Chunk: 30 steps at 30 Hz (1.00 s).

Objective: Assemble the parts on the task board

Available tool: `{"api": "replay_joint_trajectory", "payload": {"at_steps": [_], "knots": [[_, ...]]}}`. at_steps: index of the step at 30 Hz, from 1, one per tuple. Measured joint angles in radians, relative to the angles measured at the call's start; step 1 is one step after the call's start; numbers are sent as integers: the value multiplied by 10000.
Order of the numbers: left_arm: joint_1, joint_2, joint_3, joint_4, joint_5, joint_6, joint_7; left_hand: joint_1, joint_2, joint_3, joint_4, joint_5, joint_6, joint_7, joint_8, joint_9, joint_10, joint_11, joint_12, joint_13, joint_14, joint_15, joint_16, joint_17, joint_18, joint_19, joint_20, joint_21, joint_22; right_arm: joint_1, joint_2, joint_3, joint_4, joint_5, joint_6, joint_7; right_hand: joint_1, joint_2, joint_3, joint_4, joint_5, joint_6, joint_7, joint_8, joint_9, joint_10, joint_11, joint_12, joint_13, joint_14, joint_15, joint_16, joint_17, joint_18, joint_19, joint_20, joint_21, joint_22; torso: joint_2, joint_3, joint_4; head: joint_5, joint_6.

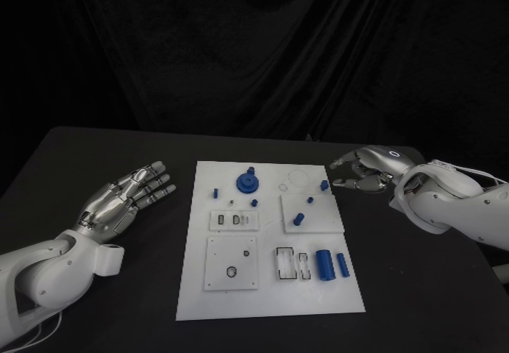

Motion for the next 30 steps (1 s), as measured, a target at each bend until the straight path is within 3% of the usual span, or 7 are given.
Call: {"api": "replay_joint_trajectory", "payload": {"at_steps": [12, 30], "knots": [[-36, 25, 0, -4, 0, 7, 0, 0, 0, 0, 0, 0, 0, 0, 0, 0, 0, 0, 0, 0, 0, 0, 0, 0, -1, 0, 0, 0, 0, -383, 29, 0, -408, 195, -123, -115, -39, -39, -55, 55, -330, 0, 0, 0, -39, -30, -47, -66, 0, 0, 0, -39, -1, 1, 0, 0, 0, 7, 8, -7, 6, -1, -67], [-67, 25, -1, -35, 0, 13, 0, 0, 0, 0, 1, 38, 0, 0, 0, 0, 0, 0, 0, 0, 0, 0, 0, 0, -1, 0, 0, -39, 0, -467, 767, 5, -944, 256, 129, -303, -38, -38, -55, 54, -230, 147, 73, 61, -37, -90, -27, -182, 0, -1, 1, -161, -2, 1, -40, -33, -217, 5, 3, 1, -1, -5, -151]]}}
